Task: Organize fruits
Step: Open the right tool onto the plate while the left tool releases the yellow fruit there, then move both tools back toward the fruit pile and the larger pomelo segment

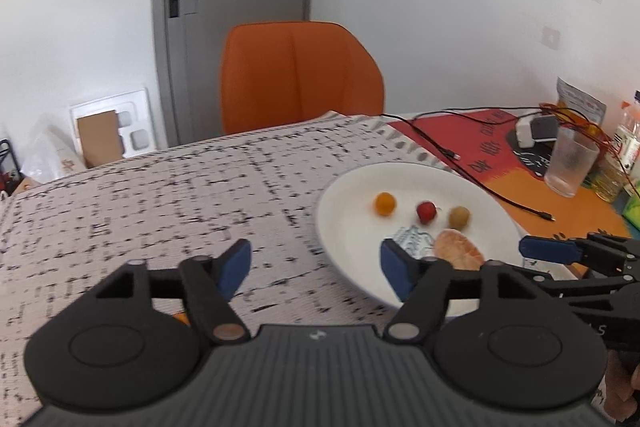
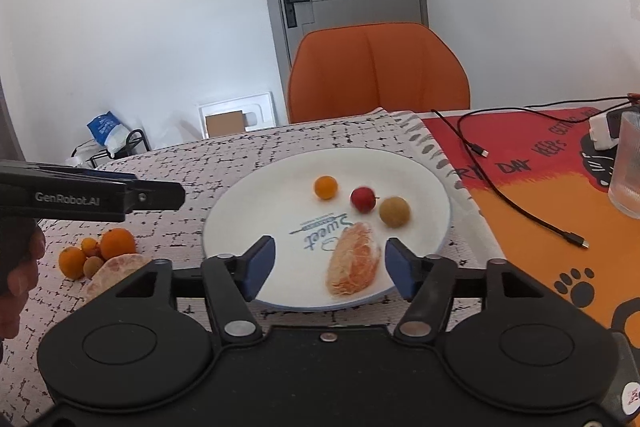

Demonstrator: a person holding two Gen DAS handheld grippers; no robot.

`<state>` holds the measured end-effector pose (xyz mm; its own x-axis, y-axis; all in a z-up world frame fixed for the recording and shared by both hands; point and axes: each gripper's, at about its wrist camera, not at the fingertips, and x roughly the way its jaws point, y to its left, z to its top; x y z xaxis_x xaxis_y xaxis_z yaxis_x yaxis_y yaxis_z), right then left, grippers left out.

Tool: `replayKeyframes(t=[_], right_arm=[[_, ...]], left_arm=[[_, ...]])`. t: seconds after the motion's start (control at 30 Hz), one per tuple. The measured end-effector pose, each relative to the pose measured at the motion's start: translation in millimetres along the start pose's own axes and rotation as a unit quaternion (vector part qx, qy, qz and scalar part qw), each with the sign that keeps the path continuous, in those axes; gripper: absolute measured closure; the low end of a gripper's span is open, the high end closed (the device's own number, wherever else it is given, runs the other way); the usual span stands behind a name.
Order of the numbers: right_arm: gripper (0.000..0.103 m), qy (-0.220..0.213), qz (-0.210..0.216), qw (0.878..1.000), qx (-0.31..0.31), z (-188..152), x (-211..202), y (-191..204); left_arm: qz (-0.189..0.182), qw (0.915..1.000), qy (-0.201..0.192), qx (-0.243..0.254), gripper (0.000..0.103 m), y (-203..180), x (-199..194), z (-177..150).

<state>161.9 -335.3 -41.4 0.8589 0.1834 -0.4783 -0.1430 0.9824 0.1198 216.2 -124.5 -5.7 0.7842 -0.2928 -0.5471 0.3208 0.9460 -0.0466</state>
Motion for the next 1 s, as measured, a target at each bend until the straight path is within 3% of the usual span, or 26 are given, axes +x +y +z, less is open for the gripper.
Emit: replayKeyframes(t=[0.17, 0.43, 1.0], right_arm=[[0.017, -0.01, 0.004, 1.0, -0.001, 0.3, -3.8, 11.8], [0.001, -0.014, 0.009, 1.0, -0.005, 2.0, -7.6, 29.6], [0.0, 0.012, 0.048, 0.999, -0.014, -4.8, 1.1, 68.7]], left_arm=[[0.014, 0.9998, -0.01, -0.006, 0.019, 14.8, -16.9, -4.4], [0.026, 0.9995, -0.015, -0.014, 0.017, 32.4, -37.9, -16.2], [0.059, 0.9965, -0.009, -0.058, 0.016, 80.6, -68.8, -47.3]])
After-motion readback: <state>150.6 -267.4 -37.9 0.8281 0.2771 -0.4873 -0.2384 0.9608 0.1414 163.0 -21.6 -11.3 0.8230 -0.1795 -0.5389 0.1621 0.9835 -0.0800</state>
